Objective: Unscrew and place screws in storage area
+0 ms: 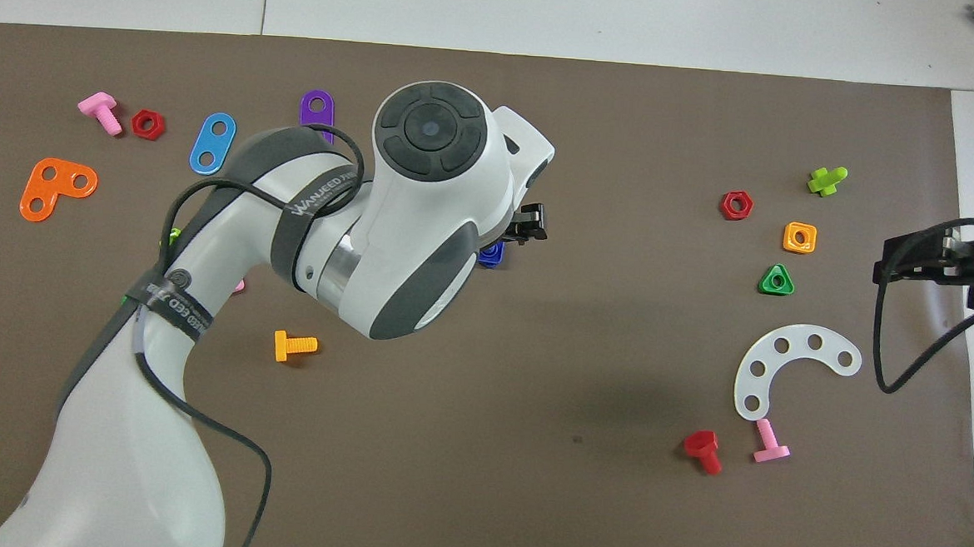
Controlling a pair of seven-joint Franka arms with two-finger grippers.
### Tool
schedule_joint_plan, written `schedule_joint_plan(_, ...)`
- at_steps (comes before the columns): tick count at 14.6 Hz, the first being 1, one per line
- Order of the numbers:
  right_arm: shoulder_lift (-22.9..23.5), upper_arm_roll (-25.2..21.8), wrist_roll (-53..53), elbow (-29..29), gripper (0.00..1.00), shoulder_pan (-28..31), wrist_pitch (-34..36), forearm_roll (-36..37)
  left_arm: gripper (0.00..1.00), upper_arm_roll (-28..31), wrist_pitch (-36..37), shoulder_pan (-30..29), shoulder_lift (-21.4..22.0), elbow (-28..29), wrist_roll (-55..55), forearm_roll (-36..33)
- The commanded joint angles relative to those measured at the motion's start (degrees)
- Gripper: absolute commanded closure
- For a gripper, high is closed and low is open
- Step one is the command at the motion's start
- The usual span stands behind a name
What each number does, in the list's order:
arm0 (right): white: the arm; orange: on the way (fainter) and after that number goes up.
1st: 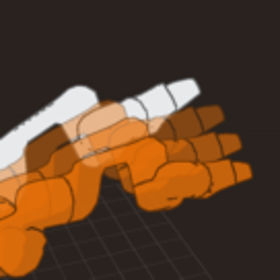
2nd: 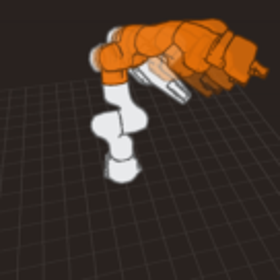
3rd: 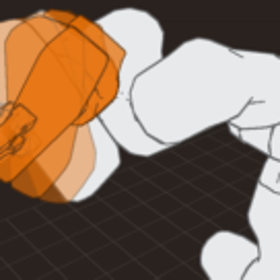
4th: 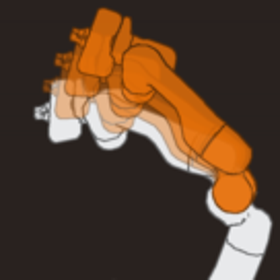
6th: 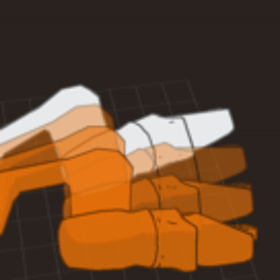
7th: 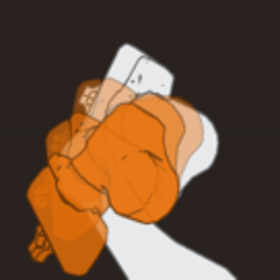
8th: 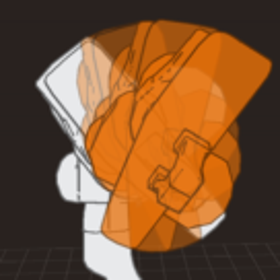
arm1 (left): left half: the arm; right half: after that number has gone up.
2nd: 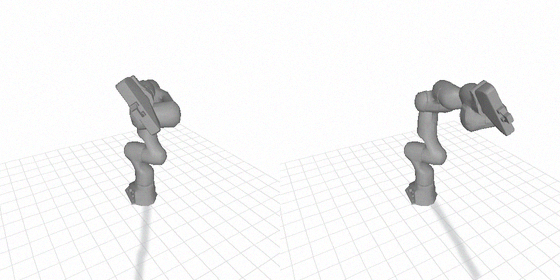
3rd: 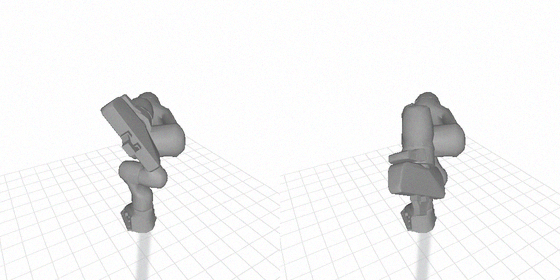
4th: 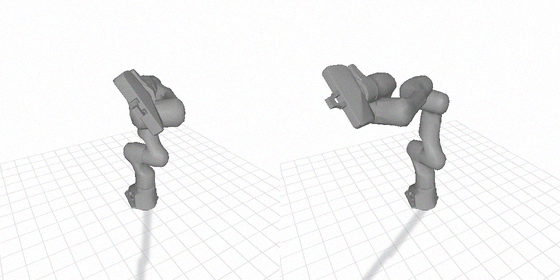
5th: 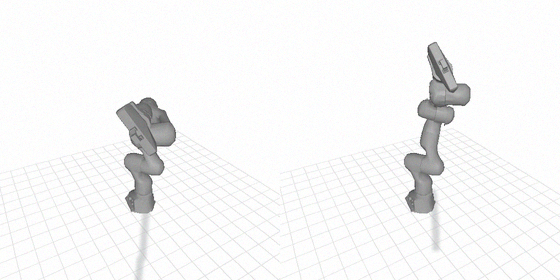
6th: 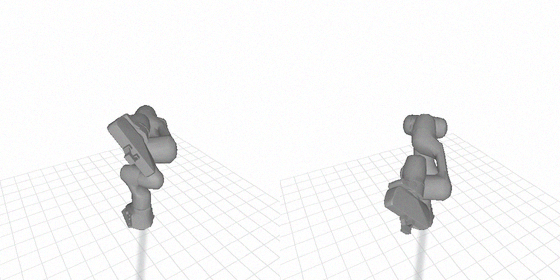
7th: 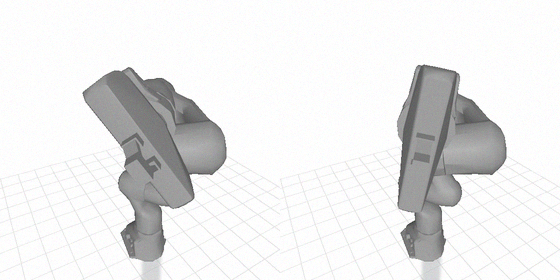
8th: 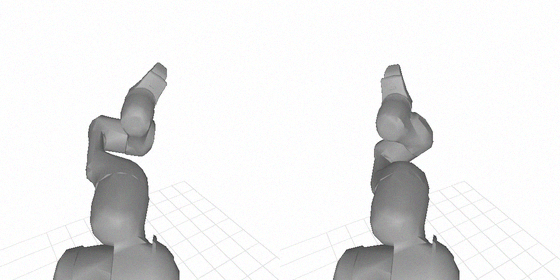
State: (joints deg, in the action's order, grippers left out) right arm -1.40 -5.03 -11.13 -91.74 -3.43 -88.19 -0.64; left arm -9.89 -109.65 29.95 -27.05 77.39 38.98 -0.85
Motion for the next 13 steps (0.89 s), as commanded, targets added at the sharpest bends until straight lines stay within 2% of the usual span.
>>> schedule_joint_plan(1, -1.50, -0.06, 1.55, -1.69, 0.00, 0.09, -0.23, -0.15, 0.05, 1.10, -3.81, 1.78, -3.88, -1.63, 1.89, -4.06)
schedule_joint_plan(4, -1.50, -0.06, 1.55, -1.69, 0.00, 0.09, -0.23, -0.15, 0.07, 1.10, -8.37, 0.90, -5.03, 0.29, 1.54, -6.70)
schedule_joint_plan(6, -1.50, -0.06, 1.55, -1.69, 0.00, 0.09, -0.23, -0.15, 0.09, 1.10, -13.55, 0.02, -5.03, 4.15, 1.19, -8.72)
schedule_joint_plan(11, -1.50, -0.06, 1.55, -1.69, 0.00, 0.09, -0.23, -0.15, 0.13, 1.01, -19.45, -0.86, -5.03, 9.69, -0.84, -9.34)
schedule_joint_plan(13, -1.50, -0.06, 1.55, -1.69, 0.00, 0.09, -0.23, -0.15, 0.12, 1.01, -20.17, -0.60, -5.12, 10.15, -0.84, -9.34)
